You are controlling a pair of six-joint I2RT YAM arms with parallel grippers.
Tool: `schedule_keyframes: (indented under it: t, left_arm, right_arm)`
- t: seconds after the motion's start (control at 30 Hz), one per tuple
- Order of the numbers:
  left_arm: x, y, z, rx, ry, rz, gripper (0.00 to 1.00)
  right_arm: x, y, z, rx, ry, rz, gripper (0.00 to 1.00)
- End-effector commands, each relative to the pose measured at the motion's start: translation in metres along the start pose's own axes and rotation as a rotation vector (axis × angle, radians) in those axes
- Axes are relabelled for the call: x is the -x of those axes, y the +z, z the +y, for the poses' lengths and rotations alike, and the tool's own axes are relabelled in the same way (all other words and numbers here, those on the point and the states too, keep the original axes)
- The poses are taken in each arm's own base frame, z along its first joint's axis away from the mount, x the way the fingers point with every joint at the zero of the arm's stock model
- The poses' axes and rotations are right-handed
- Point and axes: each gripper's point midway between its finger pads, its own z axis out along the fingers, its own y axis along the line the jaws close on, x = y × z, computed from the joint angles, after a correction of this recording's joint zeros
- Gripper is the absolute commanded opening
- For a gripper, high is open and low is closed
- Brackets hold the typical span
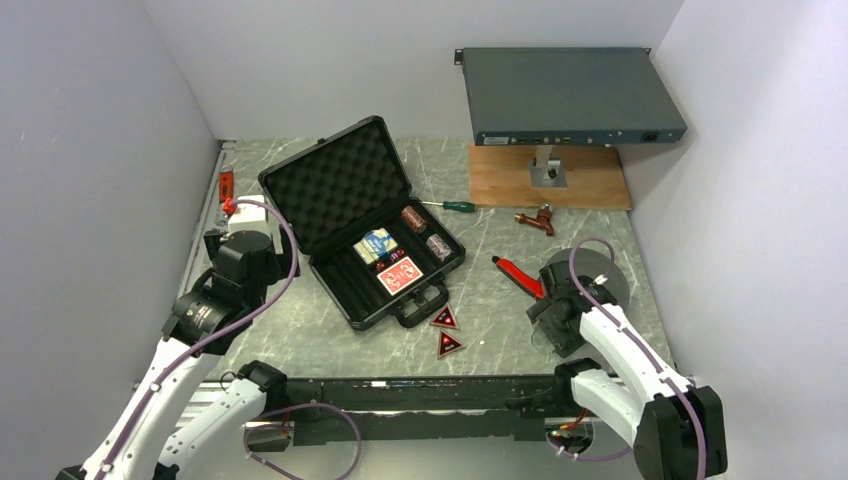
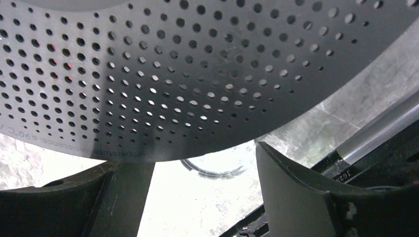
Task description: Pack up texas hold em set
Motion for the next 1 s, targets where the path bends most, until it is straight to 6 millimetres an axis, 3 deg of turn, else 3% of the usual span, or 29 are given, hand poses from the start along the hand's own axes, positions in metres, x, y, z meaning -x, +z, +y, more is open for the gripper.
schedule_keyframes:
  t: [0.0,0.4,0.73,0.87,0.97]
  left_arm:
    - [0.009,0.0,0.0,-0.001,-0.018,-0.024,0.96]
    - [0.008,0.0,0.0,0.003,-0.016,-0.02,0.96]
    - [0.008,0.0,0.0,0.003,-0.018,-0.021,0.96]
    - [0.009,0.0,0.0,-0.001,-0.019,-0.023,0.96]
    - [0.009,0.0,-0.001,-0.001,-0.017,-0.021,0.96]
  right_arm:
    - [0.005,0.002,0.01,0.035,-0.047,-0.015,0.74]
    - [-0.004,0.01,0.013,0.034,-0.111,0.035,0.72]
    - [-0.007,0.017,0.017,0.045,-0.139,0.045,0.44]
    - [-0.008,0.007,0.042,0.169,-0.201,0.071,0.25]
    - [-0.006,-0.01,0.077,0.328,-0.286,0.078,0.23]
